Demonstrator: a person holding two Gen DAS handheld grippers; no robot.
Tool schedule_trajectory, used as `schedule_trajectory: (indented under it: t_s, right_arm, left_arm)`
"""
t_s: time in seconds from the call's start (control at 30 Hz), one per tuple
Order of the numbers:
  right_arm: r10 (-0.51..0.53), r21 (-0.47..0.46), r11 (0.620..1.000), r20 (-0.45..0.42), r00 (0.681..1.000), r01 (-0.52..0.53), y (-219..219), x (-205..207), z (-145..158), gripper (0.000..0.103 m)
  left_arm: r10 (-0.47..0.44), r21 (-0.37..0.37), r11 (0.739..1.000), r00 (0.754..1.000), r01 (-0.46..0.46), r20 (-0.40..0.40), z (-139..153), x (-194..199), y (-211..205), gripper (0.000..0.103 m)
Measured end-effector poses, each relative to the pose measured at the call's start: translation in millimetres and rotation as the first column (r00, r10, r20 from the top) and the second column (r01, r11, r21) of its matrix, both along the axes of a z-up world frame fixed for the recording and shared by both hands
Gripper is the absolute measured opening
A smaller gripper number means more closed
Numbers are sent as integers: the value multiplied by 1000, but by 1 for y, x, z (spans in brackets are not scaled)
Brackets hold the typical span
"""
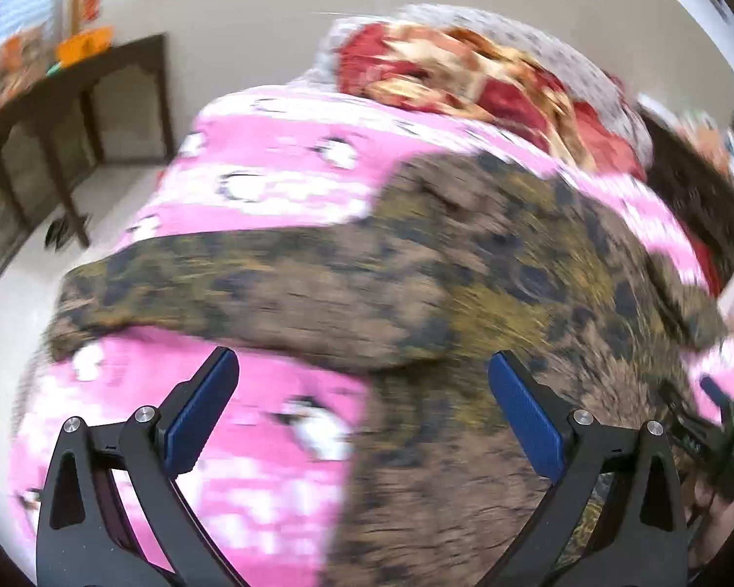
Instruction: Fold small clothes
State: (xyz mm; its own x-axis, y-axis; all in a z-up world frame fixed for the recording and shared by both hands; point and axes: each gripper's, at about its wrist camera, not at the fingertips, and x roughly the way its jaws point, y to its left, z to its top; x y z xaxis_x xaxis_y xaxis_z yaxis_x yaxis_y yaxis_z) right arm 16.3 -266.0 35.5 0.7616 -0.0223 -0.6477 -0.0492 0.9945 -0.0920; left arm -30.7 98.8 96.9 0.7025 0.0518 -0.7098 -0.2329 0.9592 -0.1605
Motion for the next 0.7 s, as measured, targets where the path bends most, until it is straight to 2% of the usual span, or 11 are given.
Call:
schedule_trajectory:
  t_s: [0.17,0.2,0.27,0.37,0.4,0.47,0.53,0.6,0.7]
  right_arm:
    - [63,-83,995,170,983,-49,10,-33,36,103]
    - [89,-98,993,183,979,-72,14,-36,39,103]
    - [117,-115,988,162,980,-99,19,-35,33,103]
    - [113,-91,990,87,990,-105,20,-31,12,103]
    - [108,-96,990,63,992,-102,21,-31,5,103]
    - [106,-122,988,49,993,-99,27,-29,-1,103]
    - [113,-143,984,37,993,-107,31,-27,-6,103]
    - [114,-158,981,19,993,-109,33,-25,-10,103]
    - [115,-165,980,7,993,-113,34,-23,-13,103]
  left_arm:
    - [173,-72,982,983,-177,-61,-4,-19,87,102]
    - [190,-110,974,980,-196,-67,-8,-22,101,102]
    - [226,-228,944,971,-238,-75,-21,-29,129,102]
    - [279,-420,862,957,-285,-76,-41,-39,169,101]
    - [312,-488,815,947,-311,-81,-49,-44,181,98]
    - [374,-638,687,922,-349,-100,-69,-54,206,97]
    - [417,-717,595,902,-363,-110,-83,-58,222,92]
    - [456,-726,571,883,-384,-109,-86,-58,235,85]
    - [470,-751,550,879,-365,-83,-86,-53,246,84]
